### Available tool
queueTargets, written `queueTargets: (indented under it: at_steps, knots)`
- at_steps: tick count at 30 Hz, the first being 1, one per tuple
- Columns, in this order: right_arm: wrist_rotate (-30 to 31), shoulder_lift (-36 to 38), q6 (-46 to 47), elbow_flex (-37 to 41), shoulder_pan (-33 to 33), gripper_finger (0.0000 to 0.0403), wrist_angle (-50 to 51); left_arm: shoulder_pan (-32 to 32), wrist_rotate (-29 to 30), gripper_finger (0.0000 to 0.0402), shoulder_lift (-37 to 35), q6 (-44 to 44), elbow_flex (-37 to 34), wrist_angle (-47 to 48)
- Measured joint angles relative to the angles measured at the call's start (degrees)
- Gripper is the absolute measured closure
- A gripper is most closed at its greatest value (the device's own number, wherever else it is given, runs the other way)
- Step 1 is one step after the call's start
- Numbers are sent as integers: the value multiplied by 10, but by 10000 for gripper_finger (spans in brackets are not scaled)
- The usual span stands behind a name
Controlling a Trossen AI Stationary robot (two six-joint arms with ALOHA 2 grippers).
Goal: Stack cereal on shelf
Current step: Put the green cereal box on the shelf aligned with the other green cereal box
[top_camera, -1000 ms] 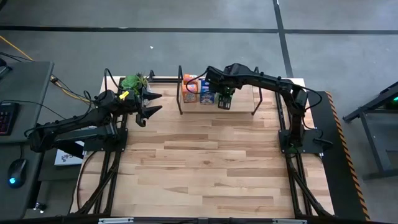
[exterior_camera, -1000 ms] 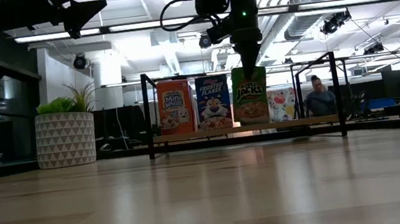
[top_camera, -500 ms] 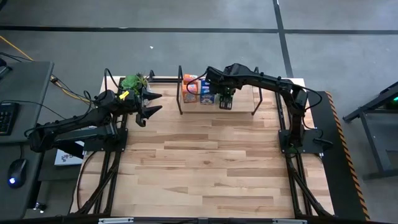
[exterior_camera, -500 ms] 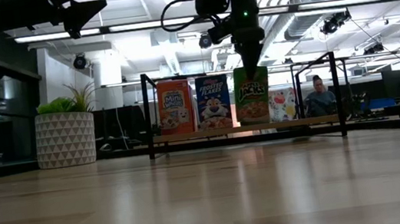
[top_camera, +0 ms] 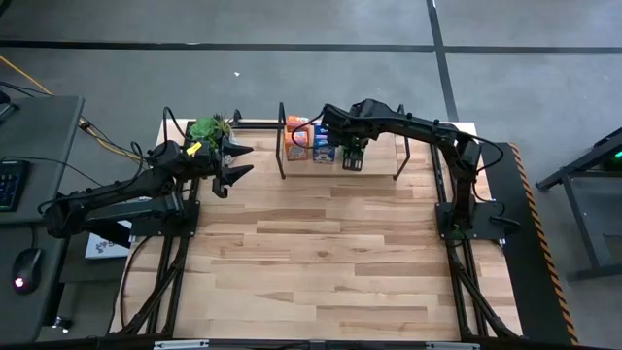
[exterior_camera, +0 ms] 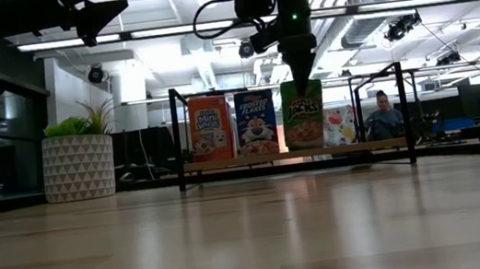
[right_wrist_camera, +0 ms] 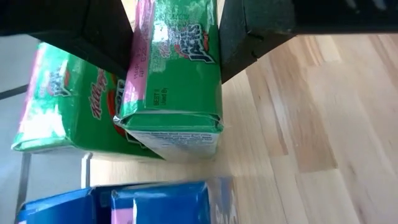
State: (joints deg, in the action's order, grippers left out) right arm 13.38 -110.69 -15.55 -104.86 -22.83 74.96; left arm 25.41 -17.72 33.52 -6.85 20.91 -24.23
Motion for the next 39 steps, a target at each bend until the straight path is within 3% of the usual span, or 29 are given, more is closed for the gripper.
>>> queueTargets:
  at_steps: [39]
  knots:
    - [-10,0,-15,0,0,204,1,0,2,161,0,6,0,0]
